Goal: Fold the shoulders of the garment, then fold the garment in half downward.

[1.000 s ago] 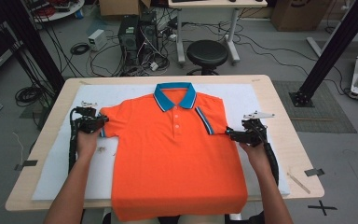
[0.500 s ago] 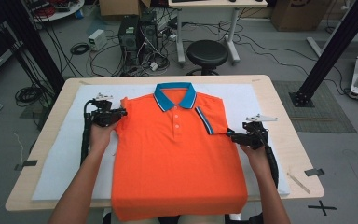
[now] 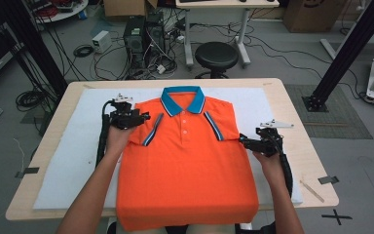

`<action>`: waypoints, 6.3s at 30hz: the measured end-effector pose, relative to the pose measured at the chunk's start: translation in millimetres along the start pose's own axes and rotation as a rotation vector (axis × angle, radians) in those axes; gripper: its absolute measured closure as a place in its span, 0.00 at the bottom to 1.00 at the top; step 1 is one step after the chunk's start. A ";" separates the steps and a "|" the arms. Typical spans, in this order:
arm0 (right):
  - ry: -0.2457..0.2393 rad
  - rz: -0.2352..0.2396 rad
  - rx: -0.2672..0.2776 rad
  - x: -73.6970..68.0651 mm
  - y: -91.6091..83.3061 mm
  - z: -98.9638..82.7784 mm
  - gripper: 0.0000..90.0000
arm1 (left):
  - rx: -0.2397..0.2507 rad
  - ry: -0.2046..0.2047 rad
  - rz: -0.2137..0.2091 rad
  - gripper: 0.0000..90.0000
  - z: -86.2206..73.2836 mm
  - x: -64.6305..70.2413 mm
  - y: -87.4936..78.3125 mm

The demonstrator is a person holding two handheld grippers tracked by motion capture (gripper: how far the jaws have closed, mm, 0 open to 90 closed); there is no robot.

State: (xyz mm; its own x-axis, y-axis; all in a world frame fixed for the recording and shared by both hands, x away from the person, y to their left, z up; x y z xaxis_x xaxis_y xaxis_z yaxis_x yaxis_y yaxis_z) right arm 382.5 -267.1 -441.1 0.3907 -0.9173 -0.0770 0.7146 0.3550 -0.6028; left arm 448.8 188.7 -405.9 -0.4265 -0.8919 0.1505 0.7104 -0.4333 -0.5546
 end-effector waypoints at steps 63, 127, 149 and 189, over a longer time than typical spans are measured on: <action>-0.042 -0.011 0.004 -3.0 -3.5 -4.6 0.24 | 0.154 -0.003 0.001 0.22 -48.3 -26.4 -17.9; -0.124 0.044 -0.118 -52.4 -87.7 -91.2 0.69 | -0.024 -0.089 -0.023 0.60 -176.6 37.3 -133.5; -0.142 0.091 -0.086 -65.2 -137.8 -103.8 0.98 | -0.029 -0.037 -0.101 0.97 -183.6 44.8 -179.6; -0.136 0.042 -0.108 -11.1 13.6 25.7 0.23 | 0.115 0.030 -0.099 0.29 -40.4 -31.8 -31.0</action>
State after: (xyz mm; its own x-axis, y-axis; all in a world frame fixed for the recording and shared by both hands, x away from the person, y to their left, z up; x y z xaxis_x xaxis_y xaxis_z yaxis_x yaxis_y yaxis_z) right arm 402.8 -247.5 -428.0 0.4988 -0.8667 0.0001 0.6328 0.3641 -0.6834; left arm 417.8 235.8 -426.5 -0.5131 -0.8405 0.1740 0.7229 -0.5324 -0.4403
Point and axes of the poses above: each handheld gripper's, and its own axes: y roughly forward along the jaws, z roughly out of its top, x roughly to its right, the point moved 2 cm from there along y, roughly forward along the jaws, and after that the axes turned 1 degree about -y, right-handed, at the moved point
